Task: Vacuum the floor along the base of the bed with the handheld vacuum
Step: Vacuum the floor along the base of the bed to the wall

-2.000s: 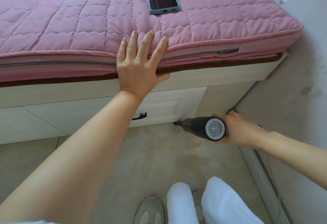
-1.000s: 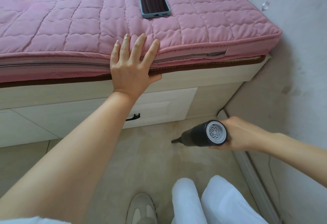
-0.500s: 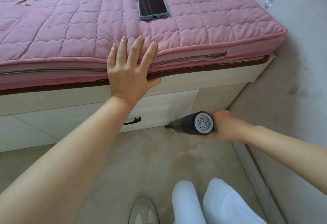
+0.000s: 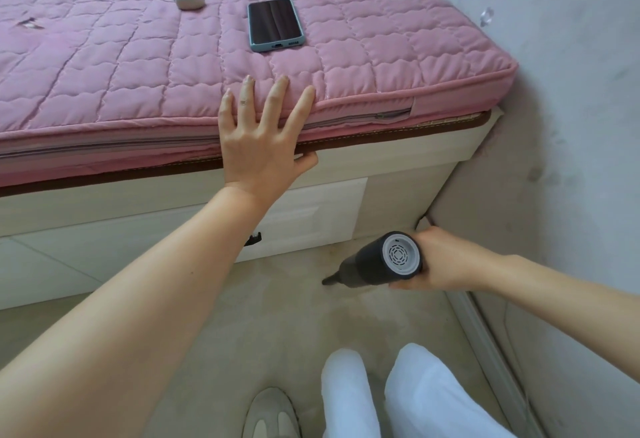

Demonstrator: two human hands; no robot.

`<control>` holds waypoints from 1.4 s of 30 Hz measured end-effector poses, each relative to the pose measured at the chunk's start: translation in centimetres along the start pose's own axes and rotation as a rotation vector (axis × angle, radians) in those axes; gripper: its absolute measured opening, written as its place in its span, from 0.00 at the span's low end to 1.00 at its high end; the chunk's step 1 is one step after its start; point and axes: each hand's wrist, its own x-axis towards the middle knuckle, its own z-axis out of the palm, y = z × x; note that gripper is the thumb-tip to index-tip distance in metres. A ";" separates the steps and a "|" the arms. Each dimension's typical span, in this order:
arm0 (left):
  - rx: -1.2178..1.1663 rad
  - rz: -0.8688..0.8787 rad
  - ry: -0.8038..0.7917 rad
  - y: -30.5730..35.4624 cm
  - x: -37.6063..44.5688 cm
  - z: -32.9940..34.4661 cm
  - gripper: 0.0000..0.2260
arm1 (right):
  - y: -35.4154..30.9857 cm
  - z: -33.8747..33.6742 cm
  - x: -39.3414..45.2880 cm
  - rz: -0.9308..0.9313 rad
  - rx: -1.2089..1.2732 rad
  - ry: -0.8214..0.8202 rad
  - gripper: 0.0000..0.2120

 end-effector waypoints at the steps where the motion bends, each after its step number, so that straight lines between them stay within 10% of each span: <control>1: 0.000 0.015 -0.003 0.6 0.4 0.1 0.35 | 0.0 0.0 -0.2 0.006 -0.006 0.019 0.16; 42: 0.019 0.071 0.051 3.9 1.7 1.9 0.41 | 2.5 1.6 0.8 0.107 0.041 0.109 0.17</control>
